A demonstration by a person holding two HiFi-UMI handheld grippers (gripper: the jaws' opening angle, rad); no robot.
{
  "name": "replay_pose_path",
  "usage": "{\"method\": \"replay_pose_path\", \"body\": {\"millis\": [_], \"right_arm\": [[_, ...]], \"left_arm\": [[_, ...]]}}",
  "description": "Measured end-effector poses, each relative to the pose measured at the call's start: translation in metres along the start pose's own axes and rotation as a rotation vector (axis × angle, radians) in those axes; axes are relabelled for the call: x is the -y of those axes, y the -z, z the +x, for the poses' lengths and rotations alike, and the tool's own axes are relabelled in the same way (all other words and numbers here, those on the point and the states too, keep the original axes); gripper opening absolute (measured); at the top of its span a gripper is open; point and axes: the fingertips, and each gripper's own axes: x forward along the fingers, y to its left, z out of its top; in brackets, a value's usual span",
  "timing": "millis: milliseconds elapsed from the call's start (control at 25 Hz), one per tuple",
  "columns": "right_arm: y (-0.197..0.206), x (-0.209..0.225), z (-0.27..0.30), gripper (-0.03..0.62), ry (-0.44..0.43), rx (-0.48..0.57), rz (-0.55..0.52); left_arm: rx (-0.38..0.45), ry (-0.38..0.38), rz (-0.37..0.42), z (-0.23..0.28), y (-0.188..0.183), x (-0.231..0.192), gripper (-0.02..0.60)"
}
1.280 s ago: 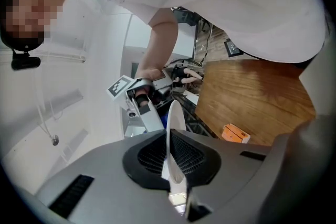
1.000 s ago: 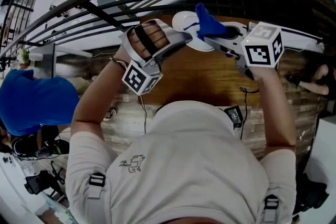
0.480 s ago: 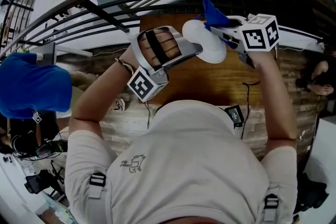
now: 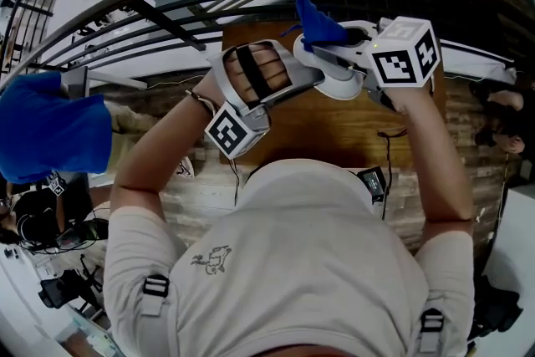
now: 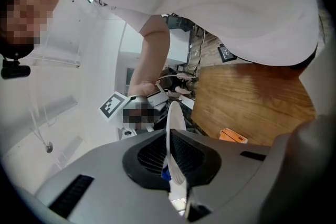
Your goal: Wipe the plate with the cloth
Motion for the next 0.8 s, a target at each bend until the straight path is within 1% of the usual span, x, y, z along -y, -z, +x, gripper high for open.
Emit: {"method": "replay_pose_path", "body": {"millis": [200, 400, 560, 720, 800], "right_arm": [[0.004, -0.021, -0.008, 0.121, -0.047, 0.019, 0.005], [0.016, -0.027, -0.029, 0.121, -0.047, 0.041, 0.041], [0.033, -0.010, -0.039, 0.121, -0.021, 0.042, 0.080], [0.048, 0.020, -0.044, 0.123, 0.032, 0.037, 0.132], [0.051, 0.032, -0.044, 0.123, 0.050, 0.033, 0.148]], "left_arm": [[-0.034, 0.021, -0.023, -0.006, 0.017, 0.010, 0.017], [-0.079, 0.012, -0.034, -0.015, 0.034, 0.003, 0.017], [-0.090, 0.006, -0.040, -0.018, 0.038, 0.003, 0.018], [-0.069, -0.015, -0.035, -0.019, 0.029, -0.004, 0.018], [-0.059, -0.008, -0.023, -0.018, 0.023, -0.002, 0.018]]}}
